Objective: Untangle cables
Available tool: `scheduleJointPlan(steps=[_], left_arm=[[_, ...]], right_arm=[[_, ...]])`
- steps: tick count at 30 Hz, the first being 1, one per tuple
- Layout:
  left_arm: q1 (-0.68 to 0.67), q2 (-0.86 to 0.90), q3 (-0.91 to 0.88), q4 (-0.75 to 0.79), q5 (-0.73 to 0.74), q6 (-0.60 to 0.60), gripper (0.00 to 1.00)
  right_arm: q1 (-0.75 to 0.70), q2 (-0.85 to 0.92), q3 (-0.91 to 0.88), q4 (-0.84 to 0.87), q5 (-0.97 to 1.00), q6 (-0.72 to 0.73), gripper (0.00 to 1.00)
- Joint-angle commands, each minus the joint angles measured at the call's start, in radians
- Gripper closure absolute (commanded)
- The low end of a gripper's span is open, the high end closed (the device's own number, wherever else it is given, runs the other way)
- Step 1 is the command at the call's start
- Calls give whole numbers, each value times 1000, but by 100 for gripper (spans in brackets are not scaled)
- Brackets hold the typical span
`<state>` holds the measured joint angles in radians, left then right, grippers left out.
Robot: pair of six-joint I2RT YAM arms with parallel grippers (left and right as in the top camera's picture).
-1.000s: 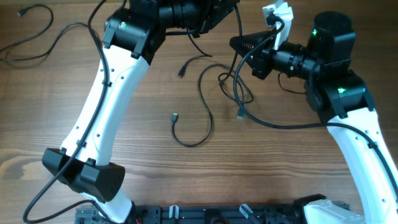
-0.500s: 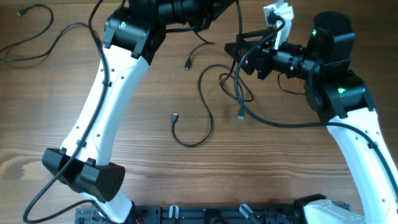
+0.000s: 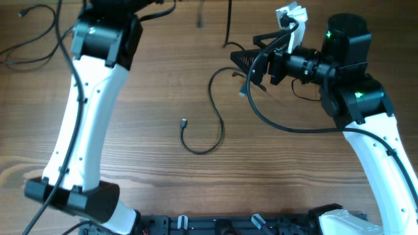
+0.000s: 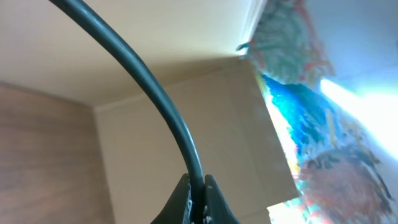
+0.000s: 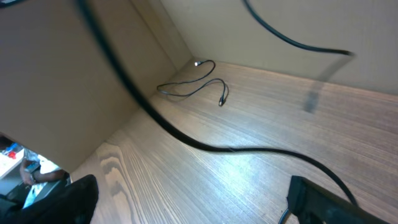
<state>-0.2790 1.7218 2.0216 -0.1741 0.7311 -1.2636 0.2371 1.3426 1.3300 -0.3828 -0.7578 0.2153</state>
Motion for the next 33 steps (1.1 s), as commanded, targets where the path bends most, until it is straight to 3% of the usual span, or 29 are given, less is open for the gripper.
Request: scheduleJointPlan(steps=[1, 7, 11, 21, 23, 26, 27, 28, 33], left_arm=[[1, -56, 6, 114, 12, -8, 96], [2, -60, 6, 336, 13, -12, 96], [2, -79, 6, 451, 9, -61, 96], [3, -103, 6, 443, -6, -61, 96], [3, -103, 6, 439, -6, -61, 96], [34, -103, 6, 427, -8, -60, 96], [53, -103, 6, 418, -11, -55, 96], [80, -103, 6, 371, -34, -50, 96], [165, -102, 6, 205, -143, 13, 96]], right_arm=[[1, 10, -2, -8, 6, -2, 0], [1, 10, -2, -50, 17, -5, 0], [1, 10, -3, -113, 148, -2, 0], [5, 244, -3, -263, 147, -76, 2], [13, 296, -3, -275, 116, -89, 8], [31, 337, -3, -321, 69, -89, 31], [33, 336, -3, -337, 64, -89, 42], [34, 324, -3, -365, 48, -89, 78], [34, 288, -3, -450, 38, -89, 79]])
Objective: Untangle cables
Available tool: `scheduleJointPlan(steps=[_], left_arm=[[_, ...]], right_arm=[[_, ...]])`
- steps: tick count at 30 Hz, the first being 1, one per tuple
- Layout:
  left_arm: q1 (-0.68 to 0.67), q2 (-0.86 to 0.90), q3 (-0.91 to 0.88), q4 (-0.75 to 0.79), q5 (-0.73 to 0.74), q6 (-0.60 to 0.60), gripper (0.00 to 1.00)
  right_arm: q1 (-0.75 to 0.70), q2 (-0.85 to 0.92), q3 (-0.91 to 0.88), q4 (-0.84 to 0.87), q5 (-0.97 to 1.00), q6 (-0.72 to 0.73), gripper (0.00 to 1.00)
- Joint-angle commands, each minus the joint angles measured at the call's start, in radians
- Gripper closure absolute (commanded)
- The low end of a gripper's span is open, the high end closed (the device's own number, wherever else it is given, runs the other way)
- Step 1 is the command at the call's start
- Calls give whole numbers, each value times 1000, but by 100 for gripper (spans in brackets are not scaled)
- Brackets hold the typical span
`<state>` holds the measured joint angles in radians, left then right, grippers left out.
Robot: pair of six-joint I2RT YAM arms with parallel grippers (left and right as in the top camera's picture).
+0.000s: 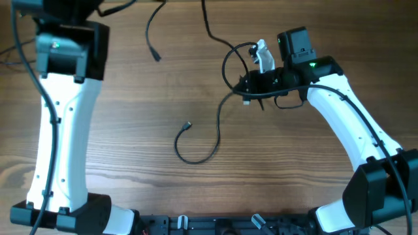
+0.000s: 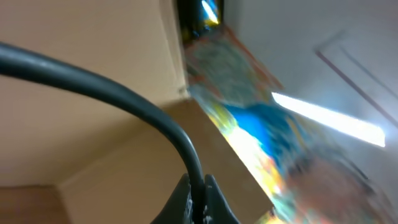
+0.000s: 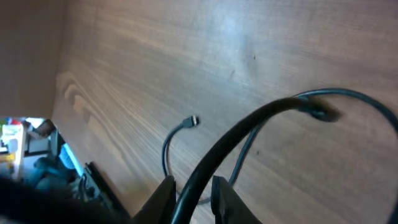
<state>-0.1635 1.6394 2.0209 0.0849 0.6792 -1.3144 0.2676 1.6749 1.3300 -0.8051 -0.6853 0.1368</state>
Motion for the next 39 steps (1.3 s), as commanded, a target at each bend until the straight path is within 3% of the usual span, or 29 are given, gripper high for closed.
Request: scheduleJointPlan(steps=[1, 7, 9, 11, 13, 14, 17, 19, 21, 25, 30, 35, 39], left_arm=[[64, -20, 6, -78, -112, 84, 96], [131, -20, 6, -302, -368, 232, 96], [138, -20, 6, -361, -424, 238, 96], [138, -20, 6, -393, -434, 238, 96], [138, -20, 6, -396, -434, 238, 96], [138, -20, 6, -393, -435, 238, 96], [137, -20, 6, -385, -433, 234, 96], [137, -20, 6, -381, -433, 233, 96], [138, -20, 6, -367, -411, 234, 96], [138, -20, 6, -402, -376, 235, 96], [185, -20, 6, -604, -517, 238, 96], [283, -20, 6, -663, -521, 213, 96], [387, -13, 6, -749, -521, 32, 96]], right_arm=[[3, -50, -3, -40, -34, -10, 79], [3, -80, -2, -47, -34, -6, 62], [3, -91, -2, -44, -34, -6, 61], [3, -98, -2, -44, -34, -7, 70], [3, -102, -2, -44, -34, -8, 90], [3, -102, -2, -44, -34, -8, 96], [3, -102, -2, -43, -12, -6, 95], [3, -102, -2, -38, 10, -5, 82], [3, -102, -2, -28, 15, -4, 51], [3, -102, -2, -1, 15, -2, 21], [3, -102, -2, 5, 16, 4, 18], [3, -102, -2, 20, 15, 5, 17], [3, -102, -2, 34, 15, 5, 17]])
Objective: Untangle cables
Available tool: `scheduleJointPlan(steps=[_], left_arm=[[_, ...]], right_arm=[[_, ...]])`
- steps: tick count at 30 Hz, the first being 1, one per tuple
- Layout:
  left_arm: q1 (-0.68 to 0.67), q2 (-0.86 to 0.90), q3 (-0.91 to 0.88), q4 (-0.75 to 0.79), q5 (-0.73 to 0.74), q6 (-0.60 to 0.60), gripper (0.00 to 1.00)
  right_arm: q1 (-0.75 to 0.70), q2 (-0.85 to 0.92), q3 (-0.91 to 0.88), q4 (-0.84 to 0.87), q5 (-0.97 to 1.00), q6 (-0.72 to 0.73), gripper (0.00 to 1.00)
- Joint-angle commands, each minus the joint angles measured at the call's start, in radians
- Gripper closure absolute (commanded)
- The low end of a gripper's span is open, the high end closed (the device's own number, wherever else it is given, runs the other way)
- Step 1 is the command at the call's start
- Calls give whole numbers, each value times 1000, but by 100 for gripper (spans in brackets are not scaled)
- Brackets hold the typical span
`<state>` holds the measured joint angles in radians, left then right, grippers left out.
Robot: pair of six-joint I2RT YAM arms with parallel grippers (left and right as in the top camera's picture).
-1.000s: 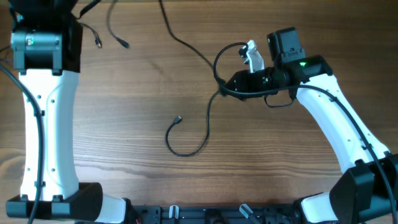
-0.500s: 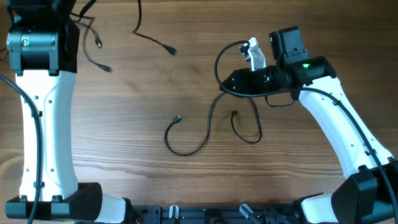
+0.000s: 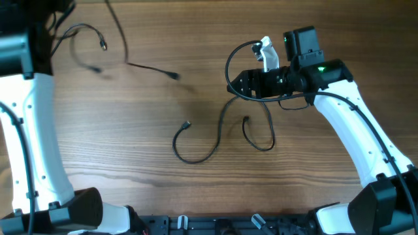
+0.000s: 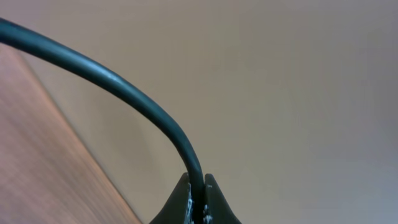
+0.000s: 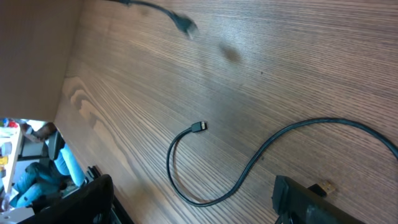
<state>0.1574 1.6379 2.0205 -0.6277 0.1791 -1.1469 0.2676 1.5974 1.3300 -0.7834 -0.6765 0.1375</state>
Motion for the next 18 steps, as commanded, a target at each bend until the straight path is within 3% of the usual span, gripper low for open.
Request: scheduleJointPlan(steps=[1, 6, 11, 16, 18], left_arm=[[86, -6, 7, -55, -21, -181, 96], [129, 20, 7, -127, -20, -427, 96], [127, 34, 7, -101, -19, -659, 96], [103, 34, 7, 16, 80, -663, 96], [72, 34, 7, 38, 86, -554, 96]], right_arm=[[3, -25, -2, 15, 6, 5, 17], [3, -25, -2, 23, 6, 23, 18], [3, -25, -2, 24, 6, 23, 19], [3, -25, -2, 42, 6, 60, 20], [3, -25, -2, 47, 6, 75, 22]])
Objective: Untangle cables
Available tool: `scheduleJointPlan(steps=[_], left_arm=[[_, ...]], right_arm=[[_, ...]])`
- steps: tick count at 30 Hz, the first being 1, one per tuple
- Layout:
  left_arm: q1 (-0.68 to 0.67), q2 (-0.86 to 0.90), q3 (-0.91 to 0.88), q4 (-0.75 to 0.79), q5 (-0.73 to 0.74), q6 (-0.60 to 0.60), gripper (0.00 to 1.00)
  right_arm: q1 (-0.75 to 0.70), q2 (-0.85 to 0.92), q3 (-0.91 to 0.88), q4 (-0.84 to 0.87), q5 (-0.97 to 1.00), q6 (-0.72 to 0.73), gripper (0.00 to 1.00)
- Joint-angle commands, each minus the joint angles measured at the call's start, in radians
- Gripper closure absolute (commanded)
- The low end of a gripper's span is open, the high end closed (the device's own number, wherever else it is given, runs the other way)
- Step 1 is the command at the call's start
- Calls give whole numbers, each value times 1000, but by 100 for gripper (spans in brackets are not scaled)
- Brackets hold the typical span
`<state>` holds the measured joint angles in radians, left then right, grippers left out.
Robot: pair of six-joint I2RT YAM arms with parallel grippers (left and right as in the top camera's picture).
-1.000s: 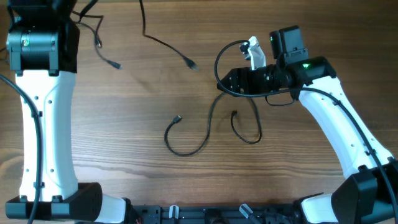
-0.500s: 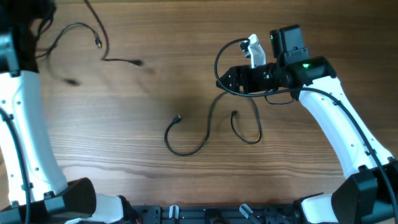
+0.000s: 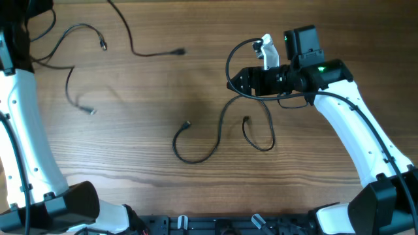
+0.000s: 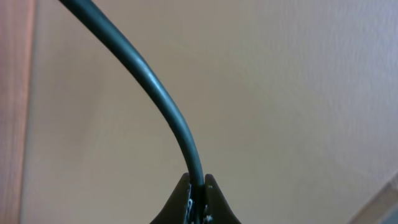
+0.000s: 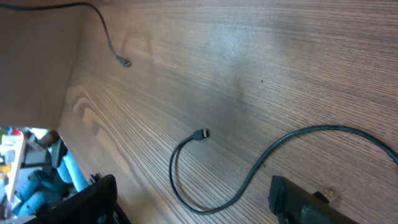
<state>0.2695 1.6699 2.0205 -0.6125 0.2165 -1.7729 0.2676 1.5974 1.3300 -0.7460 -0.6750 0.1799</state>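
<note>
Two black cables lie apart on the wooden table. My left gripper (image 4: 198,186) is shut on the thin left cable (image 4: 155,93); that gripper is out of the overhead view. The left cable (image 3: 134,51) trails over the top left, with plugs near the top middle and lower left. The second cable (image 3: 221,124) curls in the middle, one plug (image 5: 202,133) at its left end. My right gripper (image 3: 238,81) hangs over that cable's upper loop, open (image 5: 196,205) with nothing between the fingers.
The left arm (image 3: 26,130) runs down the table's left edge, the right arm (image 3: 356,130) down the right side. A white tag (image 3: 266,49) sits at the right wrist. Arm bases (image 3: 248,225) line the front edge.
The left cable's loose ends have shifted: one plug now lies higher, near the top middle, the other lower at the left. The right gripper stays open in the same place.
At first the left arm stood mid-table, shut on a cable, with the right gripper open by the tangle at the upper right. Then the right gripper was shut on a cable. Later it was open, the left arm was at the left edge, and the cables lay apart.
</note>
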Motion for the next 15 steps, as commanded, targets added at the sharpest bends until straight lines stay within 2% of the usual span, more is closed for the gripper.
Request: scheduleJointPlan(steps=[1, 3, 5, 9, 12, 15], left_arm=[[-58, 2, 7, 23, 48, 149, 96], [-87, 2, 7, 21, 48, 274, 96], [-134, 2, 7, 18, 48, 504, 95], [-202, 2, 7, -43, 48, 834, 96], [-240, 5, 7, -105, 45, 983, 96], [-245, 6, 7, -163, 0, 1063, 95]], right_arm=[[3, -25, -2, 9, 5, 33, 22], [3, -25, -2, 9, 5, 33, 23], [3, -25, -2, 9, 5, 34, 23], [3, -25, -2, 18, 5, 34, 23], [3, -25, -2, 19, 5, 41, 24], [3, -25, -2, 20, 5, 49, 24]])
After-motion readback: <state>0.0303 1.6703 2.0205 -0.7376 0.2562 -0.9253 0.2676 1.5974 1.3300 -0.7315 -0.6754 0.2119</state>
